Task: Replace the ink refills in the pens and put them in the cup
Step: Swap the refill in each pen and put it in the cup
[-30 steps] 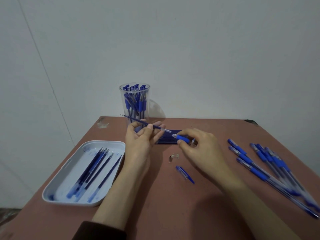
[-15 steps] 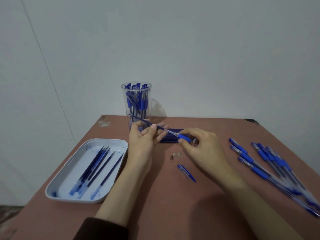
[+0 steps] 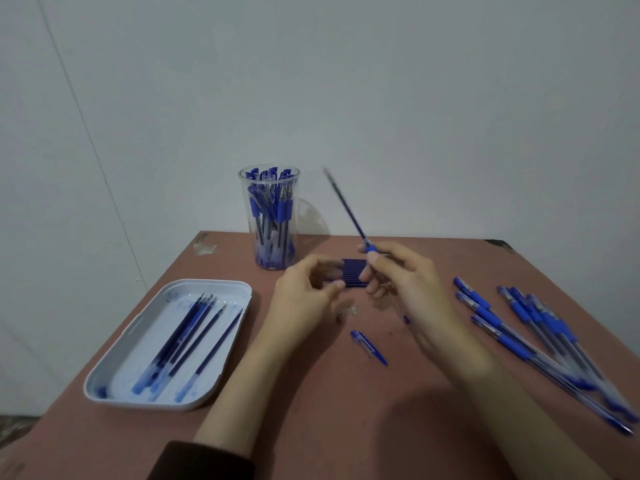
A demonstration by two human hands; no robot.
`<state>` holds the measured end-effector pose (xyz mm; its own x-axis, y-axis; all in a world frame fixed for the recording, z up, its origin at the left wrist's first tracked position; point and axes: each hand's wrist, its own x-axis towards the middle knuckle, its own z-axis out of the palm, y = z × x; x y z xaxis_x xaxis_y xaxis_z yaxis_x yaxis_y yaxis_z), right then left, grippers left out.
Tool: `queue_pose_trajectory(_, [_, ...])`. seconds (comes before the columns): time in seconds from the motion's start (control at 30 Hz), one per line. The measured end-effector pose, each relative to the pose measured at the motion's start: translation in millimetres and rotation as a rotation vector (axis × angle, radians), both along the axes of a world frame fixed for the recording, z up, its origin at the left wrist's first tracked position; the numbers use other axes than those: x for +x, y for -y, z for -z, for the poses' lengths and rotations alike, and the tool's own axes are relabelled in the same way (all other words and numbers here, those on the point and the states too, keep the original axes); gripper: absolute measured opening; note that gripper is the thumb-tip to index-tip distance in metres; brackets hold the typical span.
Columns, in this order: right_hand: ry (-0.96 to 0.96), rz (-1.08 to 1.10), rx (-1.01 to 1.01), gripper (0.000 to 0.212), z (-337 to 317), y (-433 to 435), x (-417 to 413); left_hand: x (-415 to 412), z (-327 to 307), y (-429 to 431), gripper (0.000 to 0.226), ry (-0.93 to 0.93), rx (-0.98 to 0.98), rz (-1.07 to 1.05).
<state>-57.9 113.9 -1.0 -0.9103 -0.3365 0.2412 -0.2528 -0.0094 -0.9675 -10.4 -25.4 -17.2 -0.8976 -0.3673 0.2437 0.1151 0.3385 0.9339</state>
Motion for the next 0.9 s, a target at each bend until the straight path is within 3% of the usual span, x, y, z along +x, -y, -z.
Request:
queue_pose_trajectory(0.17, [0.16,-0.062,-0.285,0.021,-9.2,-4.8,-0.8,8.2,3.6,2.4,0.015,0.191,-0.447,0.106])
queue_pose_trajectory(0.27, [0.182,-0.084,-0.314,0.021,-9.4,-6.1,-0.8,6.4,4.2,4.0,0.014,0.167,-0.532,0.091])
queue_pose_trajectory(0.33, [0.152,-0.059,-0.251,0.02,-8.7,-6.8,-1.1,4.1,4.0,3.5,0.01,0.117,-0.408,0.027])
queue_pose_trajectory(0.47, [-0.141,0.039,0.124,0.015,-1.4,-5.2,2.4,2.7,-3.0,6.4,0.022,-0.051,0.286,0.036])
queue_pose_trajectory(0.57, [-0.314,0.066,0.309,0.014,4.3,-2.7,5.2,4.9,-7.6,7.8,0.025,-0.141,0.596,0.079])
queue_pose_trajectory(0.7, [-0.364,0.123,0.393,0.01,8.0,-2.3,2.4,6.2,-10.4,7.3,0.025,-0.158,0.74,0.116])
queue_pose_trajectory(0.9, [-0.442,0.151,0.479,0.013,9.0,-1.3,3.8,5.2,-9.0,6.8,0.027,-0.166,0.674,0.155])
